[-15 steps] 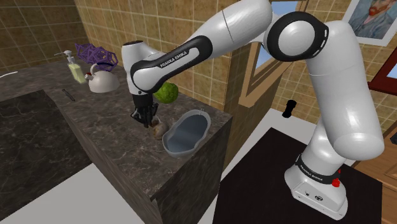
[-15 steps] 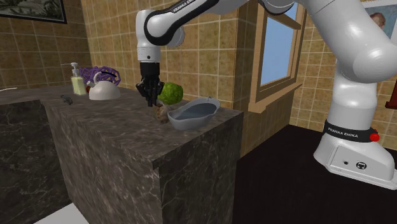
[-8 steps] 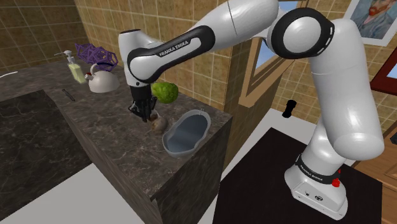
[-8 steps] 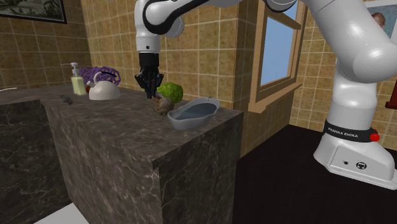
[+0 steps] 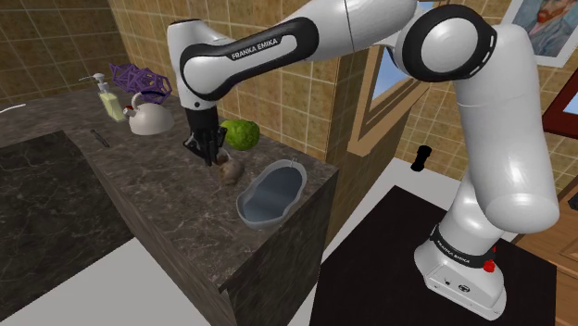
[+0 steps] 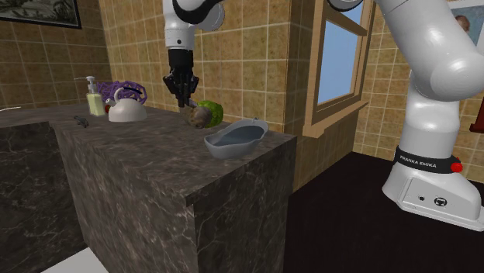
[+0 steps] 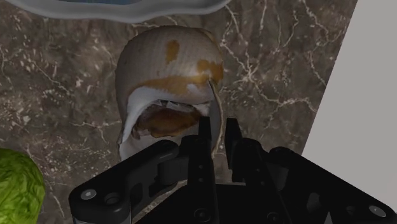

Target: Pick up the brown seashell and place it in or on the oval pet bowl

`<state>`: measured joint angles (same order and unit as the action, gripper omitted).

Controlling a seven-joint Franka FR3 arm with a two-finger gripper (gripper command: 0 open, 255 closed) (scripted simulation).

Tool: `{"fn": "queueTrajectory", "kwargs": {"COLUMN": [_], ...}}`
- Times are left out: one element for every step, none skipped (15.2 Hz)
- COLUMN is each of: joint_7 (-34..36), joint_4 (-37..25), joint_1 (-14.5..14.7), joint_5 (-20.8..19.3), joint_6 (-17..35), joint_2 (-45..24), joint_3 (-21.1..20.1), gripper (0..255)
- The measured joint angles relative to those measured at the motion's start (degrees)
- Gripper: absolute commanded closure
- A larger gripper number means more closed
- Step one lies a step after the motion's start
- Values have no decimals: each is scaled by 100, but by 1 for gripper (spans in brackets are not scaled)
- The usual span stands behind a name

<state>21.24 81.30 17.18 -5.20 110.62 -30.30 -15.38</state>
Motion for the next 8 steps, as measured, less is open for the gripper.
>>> {"fn": "queueTrajectory", "kwargs": {"joint_7": [-11, -5, -4, -6, -5, 5, -8, -12], "joint_4": [-55, -98, -166, -222, -280, -358, -414, -496], "joint_1": [-6, -1, 4, 6, 10, 23, 16, 18], "joint_5": [6, 11, 15, 18, 20, 20, 25, 28], "joint_6": [-70, -136, -214, -278, -341, -418, -493, -576], "joint_2": [16, 39, 50, 59, 64, 64, 82, 84], "joint_3": [-1, -6, -9, -11, -13, -17, -18, -18], "gripper": [255, 255, 255, 255, 255, 255, 255, 255]}}
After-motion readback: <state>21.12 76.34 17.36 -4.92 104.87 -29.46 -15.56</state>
